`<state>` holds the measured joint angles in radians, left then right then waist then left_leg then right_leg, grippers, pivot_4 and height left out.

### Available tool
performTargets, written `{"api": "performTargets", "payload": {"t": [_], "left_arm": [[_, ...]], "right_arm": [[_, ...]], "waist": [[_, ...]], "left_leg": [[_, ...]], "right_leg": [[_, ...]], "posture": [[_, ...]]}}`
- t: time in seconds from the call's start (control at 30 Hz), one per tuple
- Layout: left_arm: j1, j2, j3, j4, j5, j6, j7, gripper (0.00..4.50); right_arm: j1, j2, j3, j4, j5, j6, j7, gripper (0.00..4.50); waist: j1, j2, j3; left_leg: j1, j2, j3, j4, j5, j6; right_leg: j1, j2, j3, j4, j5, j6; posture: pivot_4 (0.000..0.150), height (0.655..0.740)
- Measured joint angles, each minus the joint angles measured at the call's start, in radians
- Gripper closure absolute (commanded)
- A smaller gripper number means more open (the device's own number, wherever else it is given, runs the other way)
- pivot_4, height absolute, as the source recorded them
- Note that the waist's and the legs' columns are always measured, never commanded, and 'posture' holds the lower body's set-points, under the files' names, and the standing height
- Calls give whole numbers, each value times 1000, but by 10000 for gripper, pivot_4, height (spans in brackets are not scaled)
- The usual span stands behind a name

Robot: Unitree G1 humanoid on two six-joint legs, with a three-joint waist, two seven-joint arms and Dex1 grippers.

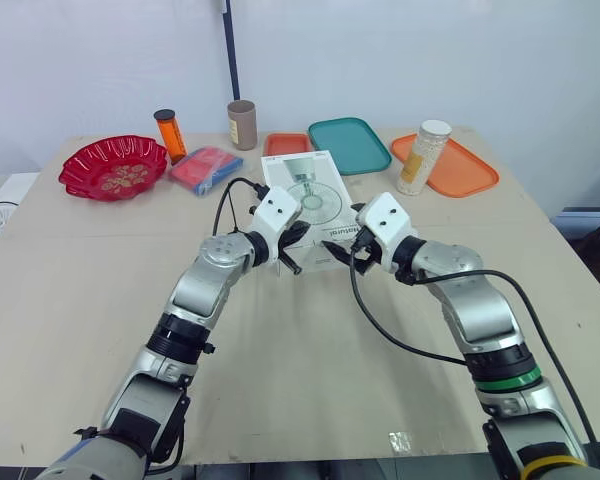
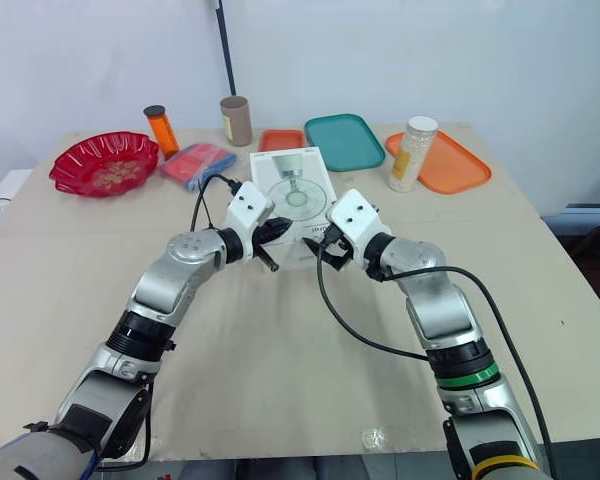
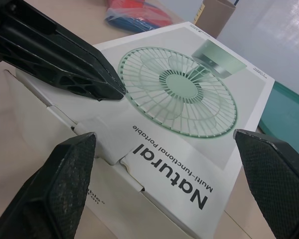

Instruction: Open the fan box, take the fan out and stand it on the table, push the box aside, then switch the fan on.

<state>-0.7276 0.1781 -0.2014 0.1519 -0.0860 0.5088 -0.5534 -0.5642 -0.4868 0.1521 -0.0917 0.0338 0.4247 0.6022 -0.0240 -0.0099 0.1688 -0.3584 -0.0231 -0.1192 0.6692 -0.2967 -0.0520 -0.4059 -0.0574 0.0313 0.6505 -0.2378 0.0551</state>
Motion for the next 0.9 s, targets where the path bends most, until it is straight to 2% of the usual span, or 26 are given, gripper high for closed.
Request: {"api": "performTargets", "payload": {"t": [0.9], "left_arm": [[9,2,1,-15,1,5,-1,44660]], "right_arm": [[9,20,0,13,-10,3,-1,0]], "waist": [[0,0,0]], "left_leg": [[0,0,0,0,0,0]], "right_leg": [[0,0,0,0,0,0]], "posture": [[1500,7400]]}}
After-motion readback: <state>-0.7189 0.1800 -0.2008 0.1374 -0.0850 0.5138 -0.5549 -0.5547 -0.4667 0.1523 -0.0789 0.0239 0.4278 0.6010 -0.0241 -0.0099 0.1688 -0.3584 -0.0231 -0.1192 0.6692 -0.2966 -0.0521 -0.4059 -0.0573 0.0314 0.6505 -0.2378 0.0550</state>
